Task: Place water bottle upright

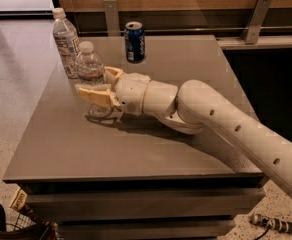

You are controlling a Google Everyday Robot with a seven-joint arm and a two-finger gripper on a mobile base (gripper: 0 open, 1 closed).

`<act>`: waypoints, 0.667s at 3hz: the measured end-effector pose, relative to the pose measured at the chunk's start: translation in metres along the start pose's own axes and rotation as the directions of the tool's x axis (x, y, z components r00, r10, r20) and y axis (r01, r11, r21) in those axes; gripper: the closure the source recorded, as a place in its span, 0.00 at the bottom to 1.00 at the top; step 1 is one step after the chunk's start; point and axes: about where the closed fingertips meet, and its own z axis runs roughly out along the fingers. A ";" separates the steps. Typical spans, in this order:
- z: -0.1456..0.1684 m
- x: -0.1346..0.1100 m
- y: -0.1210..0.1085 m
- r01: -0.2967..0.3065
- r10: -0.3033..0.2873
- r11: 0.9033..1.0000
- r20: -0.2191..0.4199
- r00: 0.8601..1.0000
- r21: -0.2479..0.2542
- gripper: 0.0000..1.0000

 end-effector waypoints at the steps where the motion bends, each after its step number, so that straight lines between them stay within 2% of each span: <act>1: 0.001 -0.001 0.001 0.001 -0.001 1.000 0.000 1.000 -0.003 0.02; 2: 0.002 -0.001 0.002 0.001 -0.001 1.000 0.001 1.000 -0.005 0.00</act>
Offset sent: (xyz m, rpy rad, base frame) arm -0.0008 0.0016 0.0005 -0.0001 -0.0008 0.0030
